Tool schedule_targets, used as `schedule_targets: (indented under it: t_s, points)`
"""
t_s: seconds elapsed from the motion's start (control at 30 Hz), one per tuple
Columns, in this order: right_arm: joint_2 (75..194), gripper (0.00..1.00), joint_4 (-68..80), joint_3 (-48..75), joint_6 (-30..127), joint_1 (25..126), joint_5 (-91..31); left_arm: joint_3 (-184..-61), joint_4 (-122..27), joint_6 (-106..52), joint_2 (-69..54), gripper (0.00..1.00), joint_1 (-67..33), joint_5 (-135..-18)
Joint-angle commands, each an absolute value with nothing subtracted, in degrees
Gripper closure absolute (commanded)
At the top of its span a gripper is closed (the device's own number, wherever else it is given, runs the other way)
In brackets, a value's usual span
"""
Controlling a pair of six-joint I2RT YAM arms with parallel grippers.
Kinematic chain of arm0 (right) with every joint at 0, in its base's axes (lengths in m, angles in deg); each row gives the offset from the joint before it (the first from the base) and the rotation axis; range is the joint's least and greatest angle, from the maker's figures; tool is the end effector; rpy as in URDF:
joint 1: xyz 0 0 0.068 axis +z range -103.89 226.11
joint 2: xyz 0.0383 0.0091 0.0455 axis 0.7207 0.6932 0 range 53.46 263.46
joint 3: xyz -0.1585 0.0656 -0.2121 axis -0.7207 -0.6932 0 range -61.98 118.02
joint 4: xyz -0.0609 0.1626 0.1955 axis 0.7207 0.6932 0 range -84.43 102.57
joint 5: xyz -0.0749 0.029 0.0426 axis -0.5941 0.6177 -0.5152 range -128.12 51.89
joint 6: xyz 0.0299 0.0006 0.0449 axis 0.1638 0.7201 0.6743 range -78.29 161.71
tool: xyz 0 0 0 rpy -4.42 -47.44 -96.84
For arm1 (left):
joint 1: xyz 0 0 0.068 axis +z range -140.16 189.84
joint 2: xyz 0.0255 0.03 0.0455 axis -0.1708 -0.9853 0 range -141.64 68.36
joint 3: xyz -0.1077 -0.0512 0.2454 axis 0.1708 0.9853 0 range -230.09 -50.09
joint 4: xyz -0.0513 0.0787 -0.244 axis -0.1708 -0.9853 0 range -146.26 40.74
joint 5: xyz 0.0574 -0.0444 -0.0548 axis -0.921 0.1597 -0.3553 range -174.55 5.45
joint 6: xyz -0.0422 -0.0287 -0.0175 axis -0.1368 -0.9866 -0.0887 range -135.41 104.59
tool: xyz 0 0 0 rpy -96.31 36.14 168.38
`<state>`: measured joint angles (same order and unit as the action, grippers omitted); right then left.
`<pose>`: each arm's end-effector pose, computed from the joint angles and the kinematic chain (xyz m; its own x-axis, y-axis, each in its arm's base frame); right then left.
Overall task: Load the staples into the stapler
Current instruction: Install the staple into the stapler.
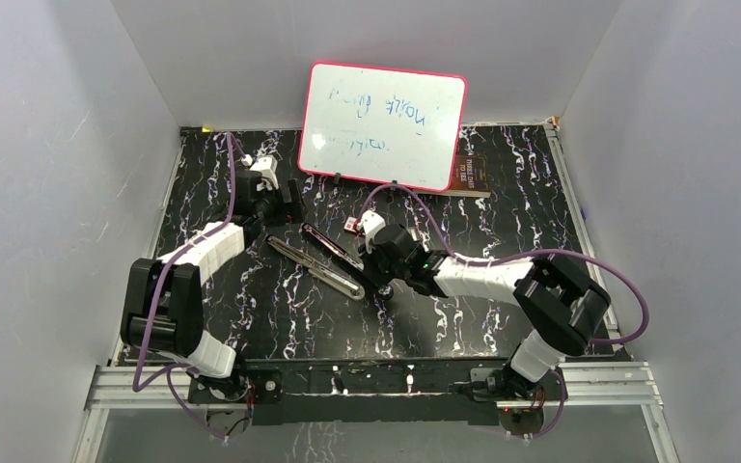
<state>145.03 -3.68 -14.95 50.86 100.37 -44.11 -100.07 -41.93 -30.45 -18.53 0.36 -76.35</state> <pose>0.1976 0.2683 0.1850 -0.4535 -0.3596 -0.8155 -0.6943 0.7163 0.0703 0.3272 -0.0599 0.2240 -0.5442 -0.1696 -0.8217 0.1491 0.9442 -0.2937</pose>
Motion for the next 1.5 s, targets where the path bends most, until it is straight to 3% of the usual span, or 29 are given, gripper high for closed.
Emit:
schedule_targets:
  t_s: [0.0, 0.47, 1.03, 1.47]
  points:
    - [145.65, 1.00, -0.22, -12.67, 49.90, 99.33, -43.40, -99.71, -40.95, -30.44, -17.16, 0.04, 0.72, -75.48]
    - [147.50, 1.00, 2.41, -10.75, 49.35, 98.65, -41.31, -99.67, -40.98, -30.44, -17.23, 0.04, 0.71, -75.50]
    - [147.44, 0.77, 1.45, -10.73, 49.54, 98.34, -41.15, -99.66, -41.06, -30.37, -17.07, 0.04, 0.76, -75.50]
    - [147.13, 0.70, 1.40, -10.48, 50.24, 98.34, -41.08, -99.66, -41.00, -30.34, -17.08, 0.04, 0.77, -75.53]
